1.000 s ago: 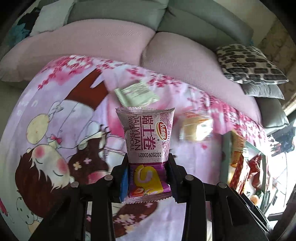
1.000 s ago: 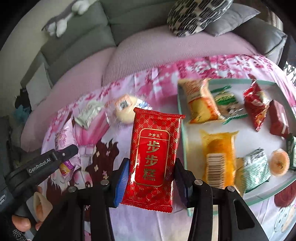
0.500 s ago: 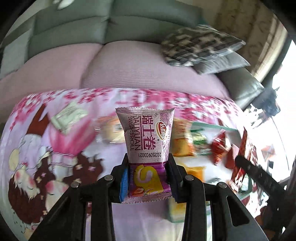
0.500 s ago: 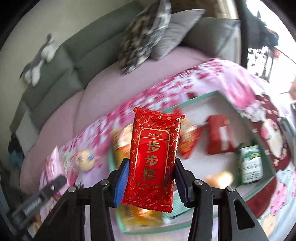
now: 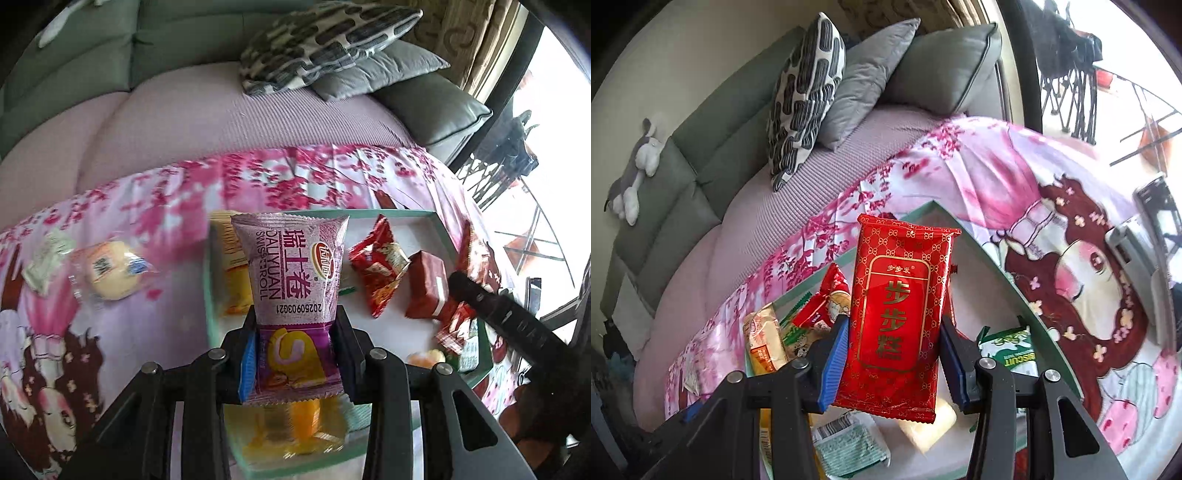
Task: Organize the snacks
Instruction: 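Carry the purple packet in the left gripper while the right carries the red packet toward the teal tray, then lower both held packets into the teal tray and open both grippers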
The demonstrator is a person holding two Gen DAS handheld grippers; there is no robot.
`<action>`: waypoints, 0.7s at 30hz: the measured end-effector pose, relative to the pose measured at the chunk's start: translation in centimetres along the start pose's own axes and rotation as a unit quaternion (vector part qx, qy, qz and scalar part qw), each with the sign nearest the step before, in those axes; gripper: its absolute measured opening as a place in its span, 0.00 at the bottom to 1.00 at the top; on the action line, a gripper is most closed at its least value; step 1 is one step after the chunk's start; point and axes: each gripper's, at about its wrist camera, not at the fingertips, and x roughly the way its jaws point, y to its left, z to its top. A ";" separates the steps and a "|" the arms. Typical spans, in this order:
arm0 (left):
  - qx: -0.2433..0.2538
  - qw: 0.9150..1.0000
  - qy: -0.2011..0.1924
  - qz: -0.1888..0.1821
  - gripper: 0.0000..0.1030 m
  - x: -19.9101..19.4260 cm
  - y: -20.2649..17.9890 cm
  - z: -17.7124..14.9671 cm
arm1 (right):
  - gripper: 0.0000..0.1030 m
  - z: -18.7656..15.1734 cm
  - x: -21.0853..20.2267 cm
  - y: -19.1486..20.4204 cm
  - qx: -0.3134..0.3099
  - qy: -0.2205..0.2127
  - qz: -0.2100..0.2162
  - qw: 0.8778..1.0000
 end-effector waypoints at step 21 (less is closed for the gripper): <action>-0.023 1.000 0.009 0.015 0.65 1.1 -1.3 1.1 | 0.58 -0.6 1.5 -0.3 -0.024 0.049 -0.008 0.998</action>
